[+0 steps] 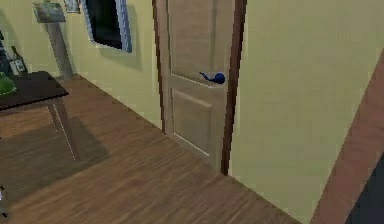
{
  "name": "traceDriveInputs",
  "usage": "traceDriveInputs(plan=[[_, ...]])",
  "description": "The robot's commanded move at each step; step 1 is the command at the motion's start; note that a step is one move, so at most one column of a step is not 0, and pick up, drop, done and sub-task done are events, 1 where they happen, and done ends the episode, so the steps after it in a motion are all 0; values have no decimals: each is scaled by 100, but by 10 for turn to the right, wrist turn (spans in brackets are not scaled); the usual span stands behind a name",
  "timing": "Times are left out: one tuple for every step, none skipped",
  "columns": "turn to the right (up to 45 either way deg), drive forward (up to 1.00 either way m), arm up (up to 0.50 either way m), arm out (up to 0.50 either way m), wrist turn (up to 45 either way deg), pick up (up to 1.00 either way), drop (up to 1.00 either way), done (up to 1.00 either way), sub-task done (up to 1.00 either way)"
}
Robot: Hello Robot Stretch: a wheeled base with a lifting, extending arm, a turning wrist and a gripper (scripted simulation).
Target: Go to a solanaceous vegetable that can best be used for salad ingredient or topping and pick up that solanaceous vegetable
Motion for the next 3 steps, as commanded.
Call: traceDriveInputs(plan=[[-450,0,0,0,0,0,0,0,0],[-30,0,0,0,0,0,0,0,0],[0,100,0,0,0,0,0,0,0]])
